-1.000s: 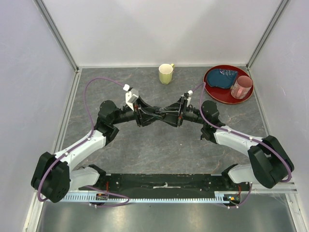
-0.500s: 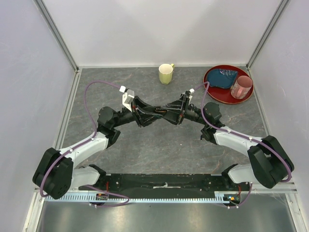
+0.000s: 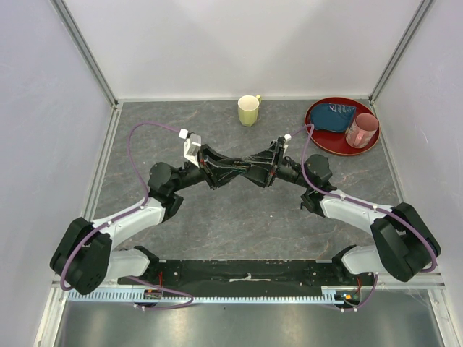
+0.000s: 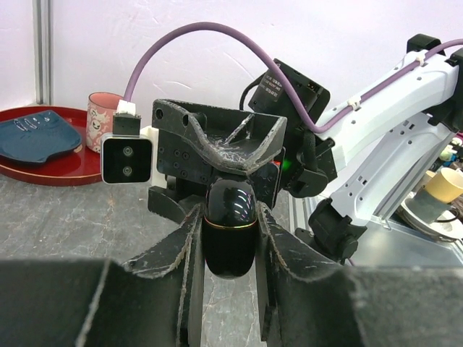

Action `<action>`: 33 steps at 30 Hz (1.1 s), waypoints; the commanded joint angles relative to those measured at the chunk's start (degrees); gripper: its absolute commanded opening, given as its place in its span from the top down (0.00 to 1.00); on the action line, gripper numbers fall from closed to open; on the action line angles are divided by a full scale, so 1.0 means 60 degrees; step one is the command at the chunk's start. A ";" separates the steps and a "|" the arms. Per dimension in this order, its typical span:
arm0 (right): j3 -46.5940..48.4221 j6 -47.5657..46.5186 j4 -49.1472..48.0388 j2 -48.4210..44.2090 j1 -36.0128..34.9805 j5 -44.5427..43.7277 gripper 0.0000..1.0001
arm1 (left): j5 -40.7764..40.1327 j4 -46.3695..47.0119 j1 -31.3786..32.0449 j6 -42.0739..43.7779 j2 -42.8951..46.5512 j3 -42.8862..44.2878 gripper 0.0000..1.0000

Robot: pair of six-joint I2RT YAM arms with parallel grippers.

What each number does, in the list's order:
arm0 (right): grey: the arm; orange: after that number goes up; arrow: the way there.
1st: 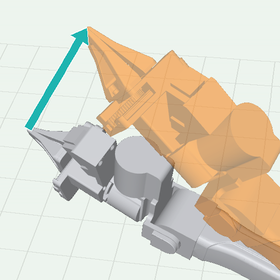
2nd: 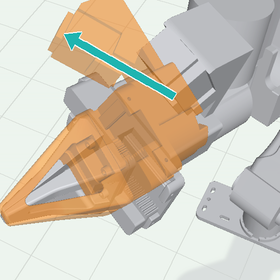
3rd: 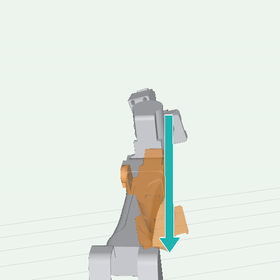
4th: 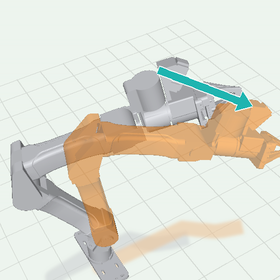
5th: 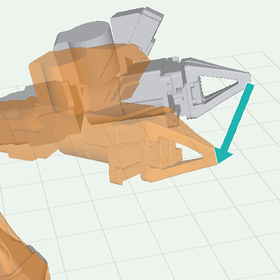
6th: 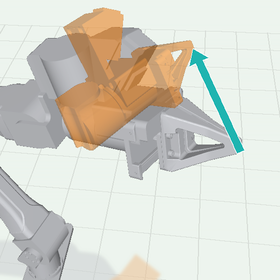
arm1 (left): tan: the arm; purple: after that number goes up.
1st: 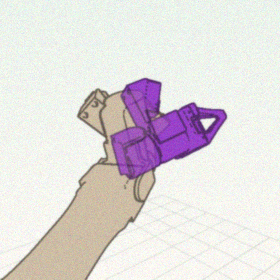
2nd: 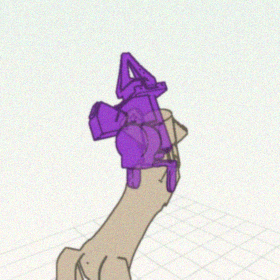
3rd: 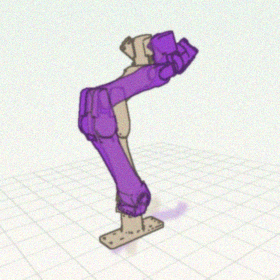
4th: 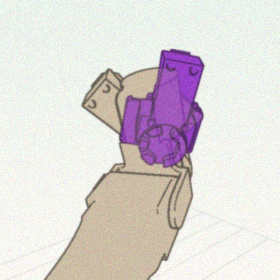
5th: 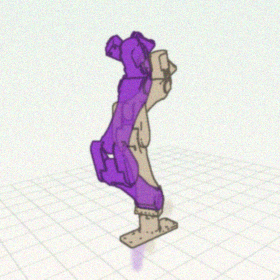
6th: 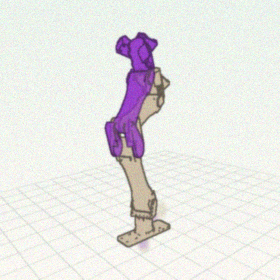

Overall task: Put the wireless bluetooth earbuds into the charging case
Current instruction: Pick up the charging case at the center of the board.

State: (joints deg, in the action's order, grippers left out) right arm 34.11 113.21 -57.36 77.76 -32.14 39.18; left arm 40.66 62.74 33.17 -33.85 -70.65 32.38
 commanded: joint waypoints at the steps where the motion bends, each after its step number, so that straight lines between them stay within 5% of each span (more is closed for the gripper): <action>1: -0.0089 0.0218 -0.0942 0.0019 -0.0107 -0.0231 0.86 | -0.0113 0.0501 0.0185 -0.0131 -0.0031 -0.0021 0.69; 12: -0.0133 0.0336 -0.1147 0.0063 -0.0122 -0.0260 0.86 | 0.0355 -0.0216 0.0244 0.0162 -0.0017 0.0169 0.60; 19: -0.0104 0.0321 -0.1177 0.0092 -0.0136 -0.0275 0.86 | 0.0401 -0.1170 0.0244 0.0734 0.0306 0.0287 0.62; 23: -0.0089 0.0336 -0.1221 0.0122 -0.0137 -0.0290 0.86 | 0.0414 -0.0951 0.0243 0.0631 0.0218 0.0316 0.71; 33: -0.0147 0.0409 -0.1338 0.0092 -0.0136 -0.0333 0.87 | 0.0488 -0.1081 0.0244 0.0631 0.0261 0.0272 0.64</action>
State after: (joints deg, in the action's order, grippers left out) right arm 33.12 114.26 -59.35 78.50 -32.80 38.85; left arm 41.23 57.06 34.22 -31.46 -69.87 32.93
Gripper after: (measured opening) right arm 0.546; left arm 0.354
